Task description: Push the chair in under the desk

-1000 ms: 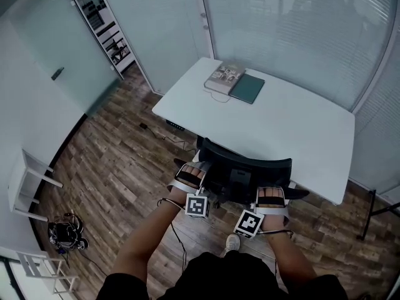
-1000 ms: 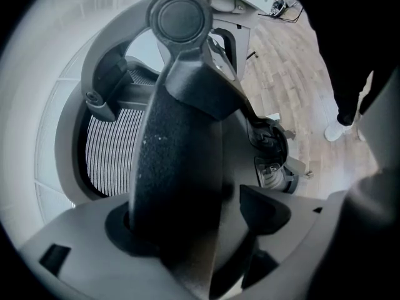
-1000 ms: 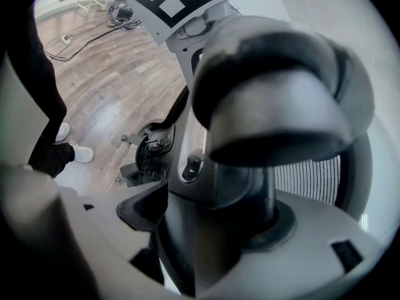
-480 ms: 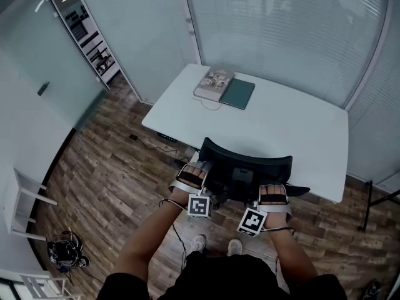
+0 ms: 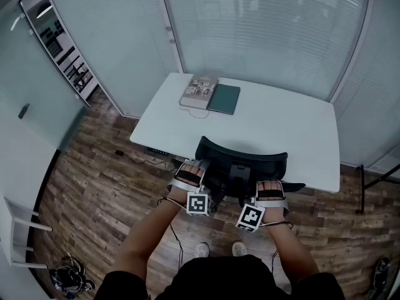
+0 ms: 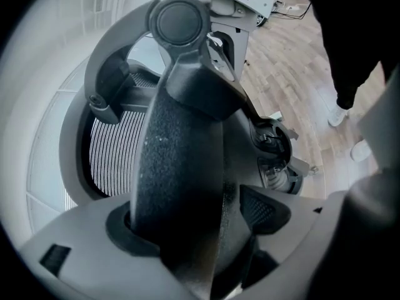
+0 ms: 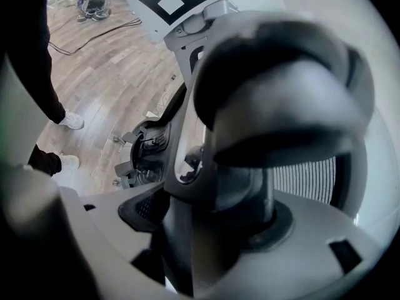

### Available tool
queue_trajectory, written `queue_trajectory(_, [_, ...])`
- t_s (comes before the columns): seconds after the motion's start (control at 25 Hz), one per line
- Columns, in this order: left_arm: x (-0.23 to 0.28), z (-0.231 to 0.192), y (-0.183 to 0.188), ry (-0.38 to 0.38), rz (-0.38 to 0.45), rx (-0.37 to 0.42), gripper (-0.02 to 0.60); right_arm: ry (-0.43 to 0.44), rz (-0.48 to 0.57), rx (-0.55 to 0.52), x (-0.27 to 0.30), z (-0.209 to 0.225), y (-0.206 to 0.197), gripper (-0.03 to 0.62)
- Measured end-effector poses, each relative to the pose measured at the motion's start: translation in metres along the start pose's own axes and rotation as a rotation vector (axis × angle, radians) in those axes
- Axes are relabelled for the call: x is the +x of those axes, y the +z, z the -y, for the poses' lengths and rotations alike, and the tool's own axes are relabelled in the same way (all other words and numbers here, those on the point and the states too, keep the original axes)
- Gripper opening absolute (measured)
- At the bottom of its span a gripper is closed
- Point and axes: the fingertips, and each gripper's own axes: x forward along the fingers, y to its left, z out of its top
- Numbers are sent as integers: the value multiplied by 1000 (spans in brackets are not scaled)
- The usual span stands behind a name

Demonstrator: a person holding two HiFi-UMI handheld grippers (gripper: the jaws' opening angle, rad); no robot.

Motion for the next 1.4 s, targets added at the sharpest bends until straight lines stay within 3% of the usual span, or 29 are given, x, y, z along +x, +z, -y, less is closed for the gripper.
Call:
queue_trajectory(0.36, [18, -8, -15, 1, 72, 33, 399, -32, -73, 26, 15, 11, 8, 320])
queue_trajectory(0.44, [18, -4, -15, -25, 71, 37, 399, -47, -78, 26, 15, 13, 7, 319])
queue_trajectory(0.56, [20, -10, -15, -5, 65, 46, 399, -54, -80, 29, 17, 15, 6, 316])
queue_trajectory(1.0, [23, -7, -14, -38, 63, 40, 399, -8, -79, 38, 22, 7, 3, 357])
queue_trajectory(1.2, [24, -12, -14, 24, 76, 67, 399, -33, -82, 24, 27, 8, 3, 411])
queue_trajectory(1.28, [24, -12, -17, 16, 59, 93, 399, -12, -66, 50, 26, 6, 5, 411])
queue_trajectory(1.4, [7, -9, -8, 33, 110, 71, 399, -21, -7, 201, 4, 10, 10, 413])
